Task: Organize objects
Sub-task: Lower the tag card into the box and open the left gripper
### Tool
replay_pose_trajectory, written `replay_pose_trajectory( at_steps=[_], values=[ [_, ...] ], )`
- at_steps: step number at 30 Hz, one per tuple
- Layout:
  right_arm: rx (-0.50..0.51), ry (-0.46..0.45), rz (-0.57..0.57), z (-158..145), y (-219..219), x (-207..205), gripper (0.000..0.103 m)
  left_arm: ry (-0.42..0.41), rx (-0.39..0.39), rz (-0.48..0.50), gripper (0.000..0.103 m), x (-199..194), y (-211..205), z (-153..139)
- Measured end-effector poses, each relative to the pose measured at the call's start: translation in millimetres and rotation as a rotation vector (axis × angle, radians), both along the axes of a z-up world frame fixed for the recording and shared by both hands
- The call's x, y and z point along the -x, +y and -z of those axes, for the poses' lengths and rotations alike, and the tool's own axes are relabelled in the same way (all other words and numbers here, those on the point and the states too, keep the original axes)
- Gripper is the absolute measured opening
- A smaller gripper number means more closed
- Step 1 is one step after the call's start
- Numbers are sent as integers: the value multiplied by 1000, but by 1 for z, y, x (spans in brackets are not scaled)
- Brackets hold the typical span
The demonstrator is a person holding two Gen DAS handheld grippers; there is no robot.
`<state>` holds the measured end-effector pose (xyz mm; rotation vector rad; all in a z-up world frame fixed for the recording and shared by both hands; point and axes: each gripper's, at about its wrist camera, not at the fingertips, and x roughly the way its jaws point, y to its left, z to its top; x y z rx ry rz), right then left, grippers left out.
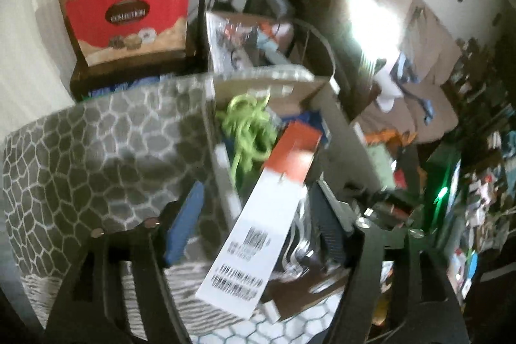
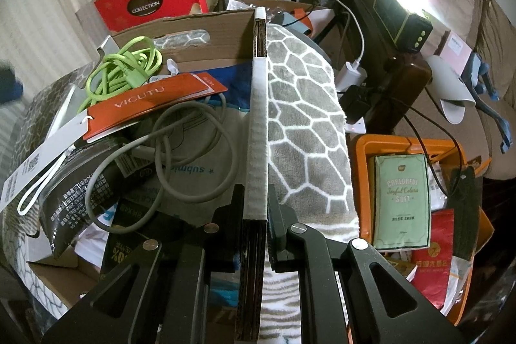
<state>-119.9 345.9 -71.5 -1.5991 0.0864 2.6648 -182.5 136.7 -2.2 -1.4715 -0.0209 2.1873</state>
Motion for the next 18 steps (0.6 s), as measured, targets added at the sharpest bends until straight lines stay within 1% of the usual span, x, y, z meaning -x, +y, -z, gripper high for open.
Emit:
replay_pose_trajectory(
  at_steps=[2, 4, 7, 9, 13, 14, 17, 18],
  values=[
    [0, 0, 2, 0, -1, 0, 10, -18, 17, 30, 79, -7, 0, 9],
    [-1, 1, 1, 0, 0, 0, 10, -21, 39, 32, 80, -12, -3, 15],
    [0, 0, 1, 1, -1, 0, 10, -59, 16, 40, 82, -16, -12, 20],
    [-1, 1, 0, 1, -1, 0, 10, -60, 20, 41, 85, -20, -16, 23],
    [-1, 1, 1, 1, 0, 0, 10, -71, 9, 58, 85, -25, -22, 26],
    [0, 1, 2, 1, 0, -1, 10, -71, 2, 66, 82, -26, -22, 25],
    [-2, 1, 1, 1, 0, 0, 10, -80, 3, 90, 60, -30, -19, 26],
    [-1, 1, 1, 1, 0, 0, 10, -83, 4, 102, 55, -31, -17, 26]
  ],
)
